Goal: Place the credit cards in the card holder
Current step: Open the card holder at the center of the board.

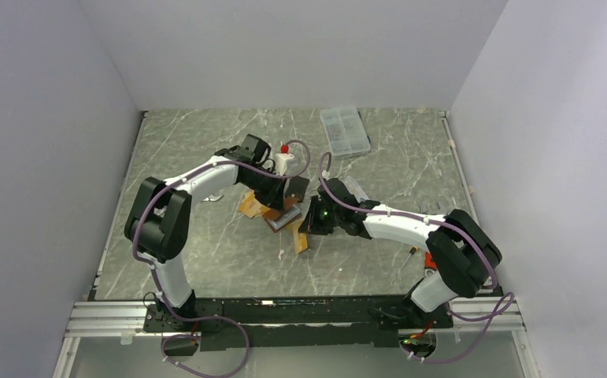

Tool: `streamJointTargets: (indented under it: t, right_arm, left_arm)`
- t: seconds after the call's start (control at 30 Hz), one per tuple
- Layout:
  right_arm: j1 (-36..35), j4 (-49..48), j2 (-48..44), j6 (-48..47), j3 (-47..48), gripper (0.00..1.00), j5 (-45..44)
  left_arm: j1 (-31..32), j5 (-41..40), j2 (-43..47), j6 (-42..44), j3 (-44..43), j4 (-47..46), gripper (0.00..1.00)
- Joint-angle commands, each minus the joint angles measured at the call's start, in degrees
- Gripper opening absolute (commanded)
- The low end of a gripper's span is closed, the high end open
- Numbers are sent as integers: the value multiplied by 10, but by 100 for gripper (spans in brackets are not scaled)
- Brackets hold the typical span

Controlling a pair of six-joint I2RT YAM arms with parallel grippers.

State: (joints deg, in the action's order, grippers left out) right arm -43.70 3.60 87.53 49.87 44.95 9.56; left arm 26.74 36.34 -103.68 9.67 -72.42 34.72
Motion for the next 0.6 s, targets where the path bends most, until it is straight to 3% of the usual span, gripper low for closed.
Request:
streamJointTargets:
  t: [0.0, 0.3, 0.57]
  right_arm:
    - [0, -27, 3, -3, 7, 0, -1]
    - [0, 5, -17, -1, 3, 0, -39]
    - [0, 73, -145, 11, -55, 0, -89]
  left_arm:
    - [-2, 17, -5, 9, -39, 11, 2]
    - [0, 110, -2, -18, -24, 23, 0]
    - [17, 242, -21, -91, 24, -16, 0]
